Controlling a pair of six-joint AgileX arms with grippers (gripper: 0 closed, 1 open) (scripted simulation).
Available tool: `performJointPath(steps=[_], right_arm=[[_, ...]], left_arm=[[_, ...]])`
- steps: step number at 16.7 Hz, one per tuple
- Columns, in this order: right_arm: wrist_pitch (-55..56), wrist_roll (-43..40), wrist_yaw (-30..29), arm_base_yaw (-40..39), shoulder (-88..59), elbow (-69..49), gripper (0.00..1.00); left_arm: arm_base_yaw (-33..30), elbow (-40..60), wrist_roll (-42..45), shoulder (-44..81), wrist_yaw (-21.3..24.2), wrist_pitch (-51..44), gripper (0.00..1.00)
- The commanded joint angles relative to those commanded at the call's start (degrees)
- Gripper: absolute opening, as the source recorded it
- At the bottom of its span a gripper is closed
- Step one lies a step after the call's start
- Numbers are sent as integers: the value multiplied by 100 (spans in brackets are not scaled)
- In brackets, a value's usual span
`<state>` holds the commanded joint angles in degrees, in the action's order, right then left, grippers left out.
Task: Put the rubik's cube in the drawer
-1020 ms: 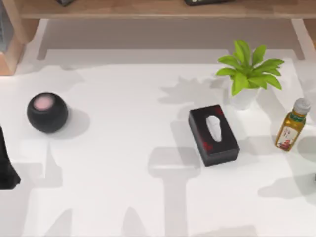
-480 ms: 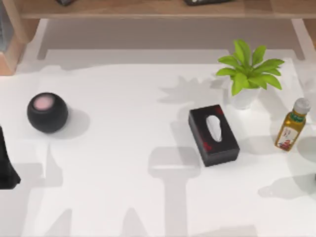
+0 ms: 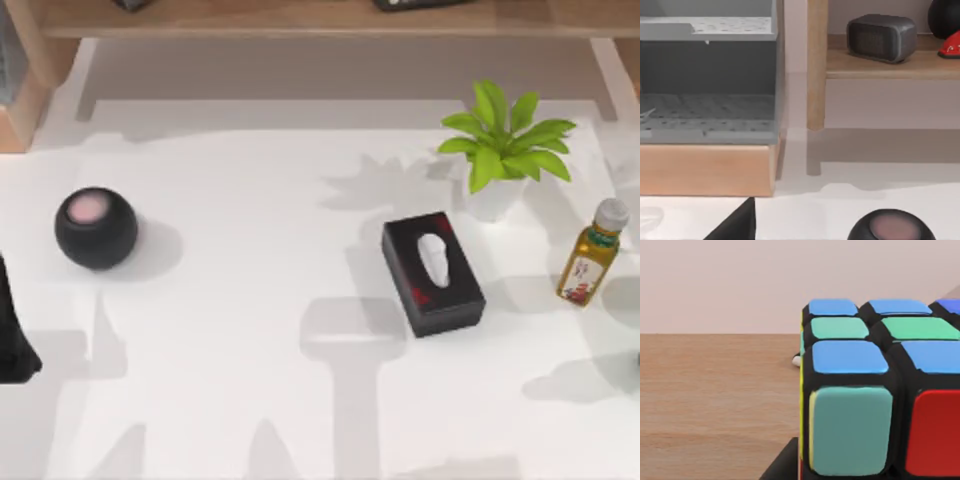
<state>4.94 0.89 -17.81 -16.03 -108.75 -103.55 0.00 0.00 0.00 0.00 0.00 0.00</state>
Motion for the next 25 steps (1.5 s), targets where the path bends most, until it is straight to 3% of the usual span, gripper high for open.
performJointPath(steps=[5,6,25], right_arm=[[0,0,0,0,0,0,2],[0,0,0,0,0,0,0],[-392,29,-68,-51,379,-38,0]], left_arm=[[0,0,0,0,0,0,100],[0,0,0,0,0,0,100],[0,0,0,0,0,0,100]])
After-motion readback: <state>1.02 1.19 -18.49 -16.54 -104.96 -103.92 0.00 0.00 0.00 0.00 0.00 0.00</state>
